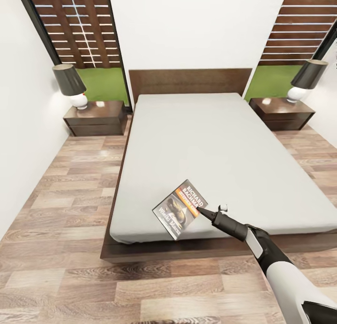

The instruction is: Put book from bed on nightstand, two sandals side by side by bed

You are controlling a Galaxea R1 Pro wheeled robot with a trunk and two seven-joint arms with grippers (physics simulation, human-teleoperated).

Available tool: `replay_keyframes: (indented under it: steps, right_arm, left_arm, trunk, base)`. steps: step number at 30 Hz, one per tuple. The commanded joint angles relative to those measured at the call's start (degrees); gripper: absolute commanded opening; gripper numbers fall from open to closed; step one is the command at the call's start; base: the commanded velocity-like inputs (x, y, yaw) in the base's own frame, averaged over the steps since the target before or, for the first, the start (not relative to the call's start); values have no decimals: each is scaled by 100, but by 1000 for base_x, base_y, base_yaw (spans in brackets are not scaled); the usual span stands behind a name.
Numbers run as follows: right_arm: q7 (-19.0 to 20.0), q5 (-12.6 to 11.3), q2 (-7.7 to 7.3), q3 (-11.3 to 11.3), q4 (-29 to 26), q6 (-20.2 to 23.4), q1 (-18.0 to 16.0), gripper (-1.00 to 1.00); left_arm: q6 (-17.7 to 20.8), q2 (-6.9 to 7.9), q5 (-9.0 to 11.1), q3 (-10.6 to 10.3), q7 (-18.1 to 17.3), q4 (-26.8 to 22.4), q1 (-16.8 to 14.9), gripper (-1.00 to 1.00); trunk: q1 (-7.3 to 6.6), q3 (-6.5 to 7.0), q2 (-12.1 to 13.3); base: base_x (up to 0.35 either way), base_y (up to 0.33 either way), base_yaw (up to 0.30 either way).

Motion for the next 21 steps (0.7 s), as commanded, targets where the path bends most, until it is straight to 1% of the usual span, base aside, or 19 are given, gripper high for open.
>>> replay_keyframes:
  steps: [1, 6, 9, 11, 21]
  right_arm:
    - [10, -17, 4, -3, 3, 53, -3, -100]
    - [-25, -16, 25, 1, 3, 53, -3, -100]
    - [-99, -16, 29, 2, 2, 53, -3, -100]
    - [-243, -20, 33, 3, 2, 53, -3, -100]
    - [-414, -36, 36, -1, 2, 53, -3, -100]
  left_arm:
    - [-18, -6, 27, -48, 20, -1, 1, 100]
    - [-22, -33, 27, -48, 20, -1, 1, 100]
    - [-28, -38, 27, -48, 13, -1, 1, 100]
    - [-52, -42, 27, -48, 8, -1, 1, 100]
    - [-104, -61, 27, -48, 3, 0, 1, 100]
  trunk:
    - [3, 3, -8]
    - [3, 48, -8]
    - [3, 76, -8]
    - [3, 94, -8]
    - [3, 185, -8]
  base:
    - [0, 0, 0]
    - [0, 0, 0]
    - [0, 0, 0]
    - [0, 0, 0]
    - [0, 0, 0]
